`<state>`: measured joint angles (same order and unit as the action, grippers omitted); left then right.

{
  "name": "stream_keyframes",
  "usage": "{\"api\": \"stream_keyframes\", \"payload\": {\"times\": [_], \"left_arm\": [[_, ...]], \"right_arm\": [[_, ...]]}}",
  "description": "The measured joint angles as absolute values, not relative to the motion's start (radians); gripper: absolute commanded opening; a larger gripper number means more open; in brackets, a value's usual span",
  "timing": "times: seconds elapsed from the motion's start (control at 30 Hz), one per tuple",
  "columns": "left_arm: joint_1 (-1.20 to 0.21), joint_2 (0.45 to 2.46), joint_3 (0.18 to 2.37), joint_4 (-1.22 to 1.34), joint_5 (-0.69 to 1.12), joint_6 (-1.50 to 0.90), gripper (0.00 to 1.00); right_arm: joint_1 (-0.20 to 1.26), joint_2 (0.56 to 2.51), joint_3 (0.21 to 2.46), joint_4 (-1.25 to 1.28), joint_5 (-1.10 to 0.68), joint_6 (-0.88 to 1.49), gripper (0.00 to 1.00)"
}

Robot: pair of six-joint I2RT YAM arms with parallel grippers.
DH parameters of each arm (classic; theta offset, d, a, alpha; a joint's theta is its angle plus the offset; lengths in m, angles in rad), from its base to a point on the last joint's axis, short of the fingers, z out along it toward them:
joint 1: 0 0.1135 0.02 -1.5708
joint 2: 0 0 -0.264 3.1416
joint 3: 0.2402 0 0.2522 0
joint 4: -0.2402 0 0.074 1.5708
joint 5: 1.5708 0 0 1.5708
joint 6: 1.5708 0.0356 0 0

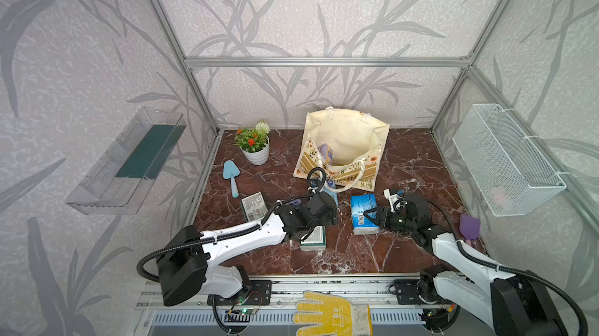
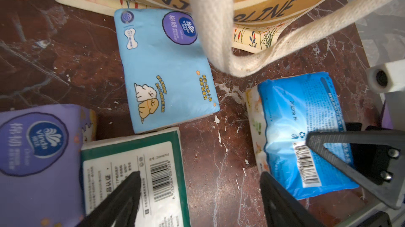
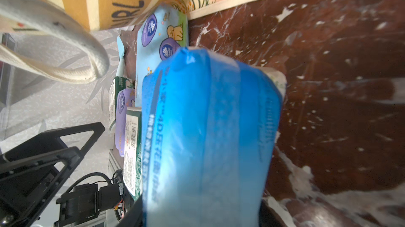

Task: Put tissues into the canvas bag
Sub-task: Pick up the pack of facial tissues from the center of the board.

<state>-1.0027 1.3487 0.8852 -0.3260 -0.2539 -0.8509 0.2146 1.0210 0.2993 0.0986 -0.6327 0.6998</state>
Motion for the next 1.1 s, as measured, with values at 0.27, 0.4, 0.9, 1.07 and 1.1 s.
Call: {"api": "stream_keyframes", "payload": {"times": [0.27,0.4,0.9,1.07,1.1], "left_arm": [[-0.984,1.277,0.874,-0.337,-0.323,-0.819,0.89],[-0.953,1.248,0.874,-0.340,-0.338,-0.802,0.89],[-0.881,1.219,0.872,-0.363,-0.342,-0.765,0.90],[-0.862,1.219,0.872,-0.374,-0.338,-0.757,0.90],[-0.857,1.219,0.872,-0.376,-0.337,-0.755,0.90]], "right_arm": [[0.004,0.972,0.319,0.044,-0.757,0.683,0.54],[-0.062,0.957,0.336,0.031,-0.812,0.683,0.54],[-0.255,0.918,0.451,-0.048,-0.962,0.686,0.54],[-0.284,0.931,0.505,-0.066,-0.983,0.689,0.53],[-0.285,0.935,0.513,-0.065,-0.985,0.693,0.53]]}}
